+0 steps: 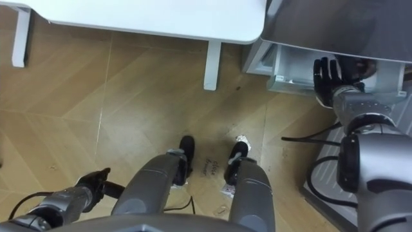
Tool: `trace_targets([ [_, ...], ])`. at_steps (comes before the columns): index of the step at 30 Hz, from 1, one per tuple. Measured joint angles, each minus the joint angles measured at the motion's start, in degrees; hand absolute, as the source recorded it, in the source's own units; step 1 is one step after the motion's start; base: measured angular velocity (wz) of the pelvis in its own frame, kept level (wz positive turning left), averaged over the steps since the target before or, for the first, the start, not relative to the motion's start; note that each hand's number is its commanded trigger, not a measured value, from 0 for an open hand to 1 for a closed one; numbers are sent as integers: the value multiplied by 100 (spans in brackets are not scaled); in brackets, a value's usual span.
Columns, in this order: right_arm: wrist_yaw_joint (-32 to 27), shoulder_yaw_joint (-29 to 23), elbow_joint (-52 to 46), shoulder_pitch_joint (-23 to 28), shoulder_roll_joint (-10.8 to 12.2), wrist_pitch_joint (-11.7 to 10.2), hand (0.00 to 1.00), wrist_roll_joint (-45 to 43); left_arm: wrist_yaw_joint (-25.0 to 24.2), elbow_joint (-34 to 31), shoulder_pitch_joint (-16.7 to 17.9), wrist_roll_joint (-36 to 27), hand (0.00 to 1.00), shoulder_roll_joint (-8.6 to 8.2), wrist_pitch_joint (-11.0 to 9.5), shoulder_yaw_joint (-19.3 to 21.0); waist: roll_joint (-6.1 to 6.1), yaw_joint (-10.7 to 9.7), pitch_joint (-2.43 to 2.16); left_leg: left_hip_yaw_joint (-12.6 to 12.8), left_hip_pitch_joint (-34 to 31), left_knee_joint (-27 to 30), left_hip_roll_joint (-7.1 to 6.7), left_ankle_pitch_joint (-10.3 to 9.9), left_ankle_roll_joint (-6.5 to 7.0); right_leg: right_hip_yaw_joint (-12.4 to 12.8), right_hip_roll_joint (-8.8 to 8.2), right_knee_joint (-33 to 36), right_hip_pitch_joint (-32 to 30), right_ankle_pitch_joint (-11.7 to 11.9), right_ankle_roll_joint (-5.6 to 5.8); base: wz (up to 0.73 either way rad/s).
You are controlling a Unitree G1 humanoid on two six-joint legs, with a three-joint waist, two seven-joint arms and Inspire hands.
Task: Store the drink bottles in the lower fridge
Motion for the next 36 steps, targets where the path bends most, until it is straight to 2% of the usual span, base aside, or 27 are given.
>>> trace_targets([
  [16, 54, 67, 2, 11, 0, -1, 0, -14, -12, -3, 3, -4, 0, 0, 6, -20, 14, 2, -11, -2, 38, 48, 24, 0, 0, -11, 28, -11, 83, 42, -9, 0],
  [22, 118, 166, 12, 76, -1, 0, 0, -41, -5, -4, 7, 2, 0, 0, 4, -21, 57, -4, -61, -7, 115, 16, 30, 1, 0, -27, 40, -100, 172, 61, -7, 0],
  [27, 239, 166, 12, 218, 0, 8, 0, -46, -6, 4, 39, -3, 0, 2, 3, -20, 71, 4, -70, -23, 290, -98, 26, 10, -3, -42, 49, -205, 351, 87, 7, 0],
  [36, 668, 164, -7, 611, -9, 16, 0, -656, -22, 2, 16, -13, 0, -5, -7, 391, 71, -75, -92, -1, 656, -329, 85, 18, -3, -44, 160, -603, 770, 187, 35, -3],
])
